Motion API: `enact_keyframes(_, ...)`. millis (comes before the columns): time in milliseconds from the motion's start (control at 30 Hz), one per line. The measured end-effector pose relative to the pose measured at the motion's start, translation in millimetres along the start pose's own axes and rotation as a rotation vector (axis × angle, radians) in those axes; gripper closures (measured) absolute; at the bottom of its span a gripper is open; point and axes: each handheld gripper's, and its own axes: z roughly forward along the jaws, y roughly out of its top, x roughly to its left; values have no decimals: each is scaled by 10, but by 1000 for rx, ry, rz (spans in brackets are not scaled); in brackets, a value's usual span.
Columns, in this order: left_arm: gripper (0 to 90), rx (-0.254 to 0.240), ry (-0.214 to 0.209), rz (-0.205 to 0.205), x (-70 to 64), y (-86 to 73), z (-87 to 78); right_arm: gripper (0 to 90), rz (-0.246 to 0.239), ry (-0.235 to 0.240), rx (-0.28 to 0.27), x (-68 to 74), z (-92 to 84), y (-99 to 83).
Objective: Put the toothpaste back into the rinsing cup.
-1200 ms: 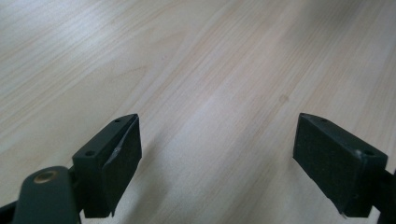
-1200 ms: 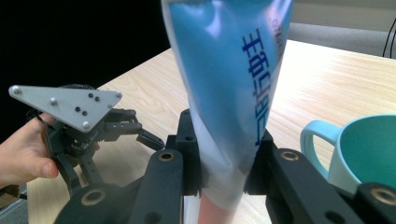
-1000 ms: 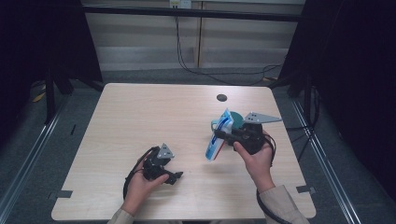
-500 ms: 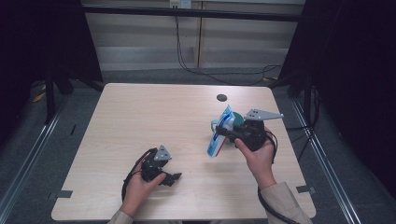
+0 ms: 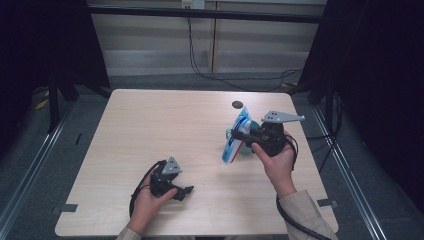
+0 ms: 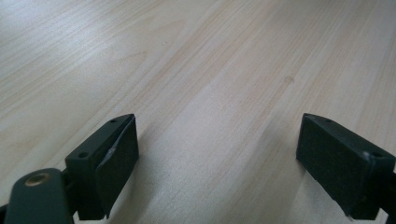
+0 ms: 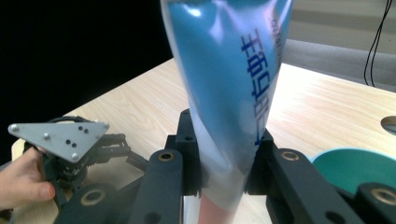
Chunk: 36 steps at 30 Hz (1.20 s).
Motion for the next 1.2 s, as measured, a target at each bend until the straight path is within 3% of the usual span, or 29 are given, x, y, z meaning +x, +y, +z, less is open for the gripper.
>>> enact_keyframes(567,125,-2,6,-3,-5,0,1,729,-15,-21,-20,-41,-64,289)
enact_keyframes(1200,124,-2,6,-3,-4,1,1,729,-18,-100,-46,-200,-218,546)
